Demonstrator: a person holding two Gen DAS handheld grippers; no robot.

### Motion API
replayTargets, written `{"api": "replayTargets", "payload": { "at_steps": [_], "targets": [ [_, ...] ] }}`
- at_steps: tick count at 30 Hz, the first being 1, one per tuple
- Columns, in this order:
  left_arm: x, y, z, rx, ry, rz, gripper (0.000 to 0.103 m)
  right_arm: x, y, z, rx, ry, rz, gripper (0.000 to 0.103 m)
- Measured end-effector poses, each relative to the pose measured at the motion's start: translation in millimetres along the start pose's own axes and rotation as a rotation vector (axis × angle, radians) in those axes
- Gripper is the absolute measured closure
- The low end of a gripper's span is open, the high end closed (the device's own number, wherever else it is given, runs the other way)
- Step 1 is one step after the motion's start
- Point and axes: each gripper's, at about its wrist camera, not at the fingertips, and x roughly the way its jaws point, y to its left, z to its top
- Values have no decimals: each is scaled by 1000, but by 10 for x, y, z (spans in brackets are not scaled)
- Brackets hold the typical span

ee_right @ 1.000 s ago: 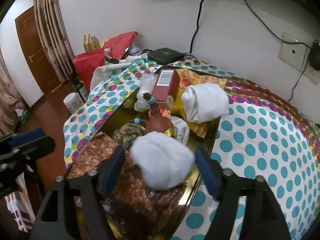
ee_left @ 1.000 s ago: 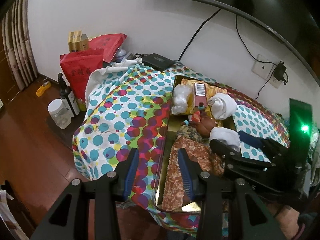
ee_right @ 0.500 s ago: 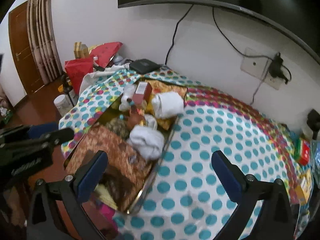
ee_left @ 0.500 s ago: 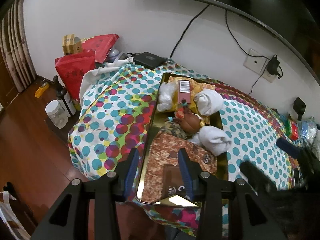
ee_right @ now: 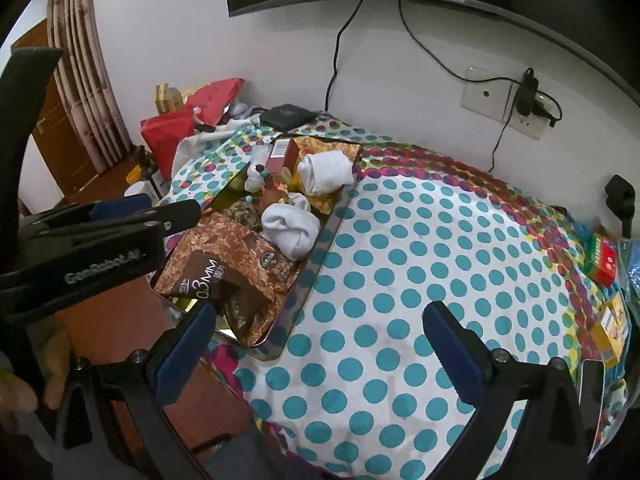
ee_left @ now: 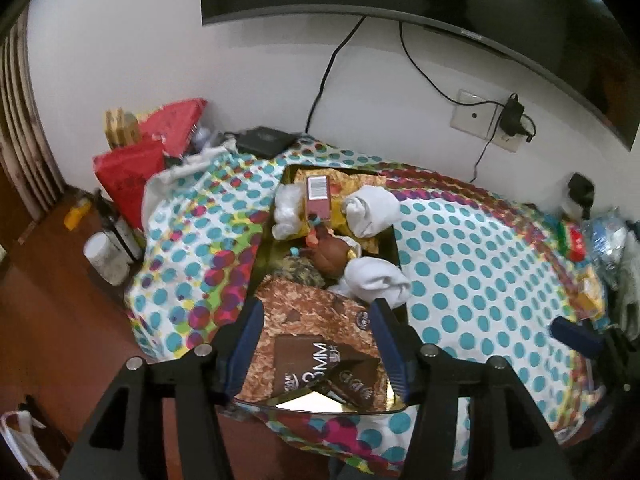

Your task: Organize objects

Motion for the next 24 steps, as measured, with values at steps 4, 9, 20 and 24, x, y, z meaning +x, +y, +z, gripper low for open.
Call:
{"api": "replayTargets", "payload": {
  "at_steps": [4,9,20,24],
  "targets": [
    [-65,-109,11,40,-39,55,46,-47,-37,-21,7,-11,-2,0],
    [-66,-161,4,50,-23,67,46,-67,3,-32,-10,-3,-14,0],
    [-24,-133,-21,30,34,62,40,-89,165,-34,-47,32,9,0],
    [2,-169,-46,41,39,96,40,-79,179,-26,-52,47,3,0]
  ]
}}
